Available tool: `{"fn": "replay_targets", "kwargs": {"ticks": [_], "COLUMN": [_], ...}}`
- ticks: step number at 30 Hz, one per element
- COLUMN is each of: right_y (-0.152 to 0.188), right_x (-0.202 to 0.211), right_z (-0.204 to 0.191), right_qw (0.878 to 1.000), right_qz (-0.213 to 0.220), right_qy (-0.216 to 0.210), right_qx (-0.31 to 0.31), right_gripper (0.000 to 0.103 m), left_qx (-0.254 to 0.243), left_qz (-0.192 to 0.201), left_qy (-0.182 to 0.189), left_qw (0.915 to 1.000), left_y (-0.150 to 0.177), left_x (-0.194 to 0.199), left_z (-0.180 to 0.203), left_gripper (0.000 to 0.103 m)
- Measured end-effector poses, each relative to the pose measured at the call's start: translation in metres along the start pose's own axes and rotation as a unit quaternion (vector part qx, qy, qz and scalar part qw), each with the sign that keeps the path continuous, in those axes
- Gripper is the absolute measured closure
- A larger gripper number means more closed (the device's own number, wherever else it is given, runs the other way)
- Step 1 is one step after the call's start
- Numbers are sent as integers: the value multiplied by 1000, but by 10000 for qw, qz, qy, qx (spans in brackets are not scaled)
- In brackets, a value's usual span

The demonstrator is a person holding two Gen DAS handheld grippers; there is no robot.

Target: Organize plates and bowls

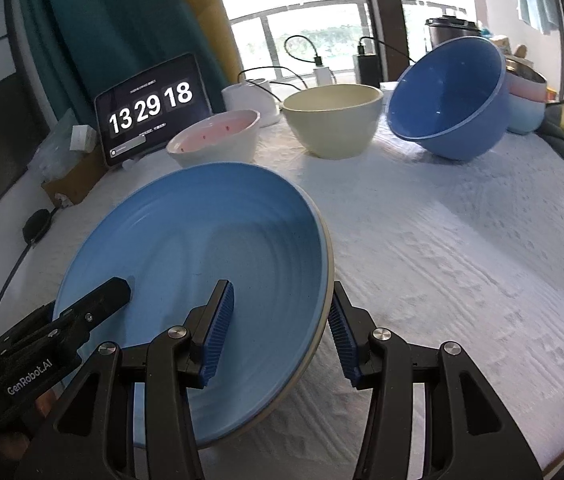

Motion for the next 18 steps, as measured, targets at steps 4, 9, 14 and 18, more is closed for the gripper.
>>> {"fn": "replay_targets", "kwargs": {"ticks": [4, 9, 14, 18], "right_y": [-5, -10, -15, -18], "right_x": [-9, -17, -27, -36], "right_z": [-10, -15, -23, -29], "right_qw": [10000, 9999, 9998, 9996], "right_qz": [-34, -43, -80, -133], "right_qy": [-38, -77, -147, -211], "right_qx": [64, 70, 83, 122], "right_gripper": [53, 53, 53, 53], "left_qx": [97, 199, 270, 419], "left_qz": [-34, -73, -78, -113], "left_qy": [-40, -62, -237, -337], "left_qw": [9999, 9998, 9993, 9985], "left_y": [-6, -12, -19, -23], "left_x": [-4, -6, -9, -12], "left_z": [-10, -18, -28, -38], "left_gripper": [42, 42, 42, 42]}}
Point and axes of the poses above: each gripper's, at about its wrist camera, not at the fingertips, and x roughly against the way its jaws point, z to its right, y to its underside, the point moved 8 cm from there along -x, roughly the way its jaws point, and after that the axes turned 11 degrees about -y, right-handed, at the moved point
